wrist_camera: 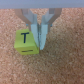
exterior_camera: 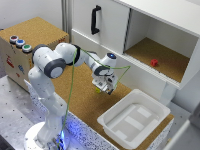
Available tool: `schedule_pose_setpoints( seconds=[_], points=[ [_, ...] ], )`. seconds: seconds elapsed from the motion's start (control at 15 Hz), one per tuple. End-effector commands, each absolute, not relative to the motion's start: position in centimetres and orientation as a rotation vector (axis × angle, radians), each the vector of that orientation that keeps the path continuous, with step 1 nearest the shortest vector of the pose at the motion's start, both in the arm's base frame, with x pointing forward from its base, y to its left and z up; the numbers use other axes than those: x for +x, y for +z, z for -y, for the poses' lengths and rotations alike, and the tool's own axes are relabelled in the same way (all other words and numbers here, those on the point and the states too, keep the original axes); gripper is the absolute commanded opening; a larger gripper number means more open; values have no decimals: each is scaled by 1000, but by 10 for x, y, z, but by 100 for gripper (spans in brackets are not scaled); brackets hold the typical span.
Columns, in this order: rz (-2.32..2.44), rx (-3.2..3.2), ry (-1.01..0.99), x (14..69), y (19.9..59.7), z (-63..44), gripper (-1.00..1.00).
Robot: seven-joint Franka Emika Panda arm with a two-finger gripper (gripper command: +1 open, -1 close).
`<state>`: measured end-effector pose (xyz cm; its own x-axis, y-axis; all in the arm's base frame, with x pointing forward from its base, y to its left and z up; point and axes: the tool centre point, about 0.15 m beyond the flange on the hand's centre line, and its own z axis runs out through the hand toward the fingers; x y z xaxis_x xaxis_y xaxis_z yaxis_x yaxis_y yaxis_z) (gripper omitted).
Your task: Push left the yellow block
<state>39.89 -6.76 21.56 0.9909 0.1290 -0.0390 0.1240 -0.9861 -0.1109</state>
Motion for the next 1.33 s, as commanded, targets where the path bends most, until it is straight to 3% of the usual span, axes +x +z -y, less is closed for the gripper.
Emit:
schedule_pose_setpoints(
  seconds=[0.0, 0.53, 0.87, 1.27],
  points=[
    [347, -3033, -125, 375, 217, 50, -100],
    [269, -3113, -205, 377, 195, 10, -100],
    [166, -3144, -283, 394, 203, -6, -100],
    [138, -3147, -183, 370, 209, -32, -100]
  ],
)
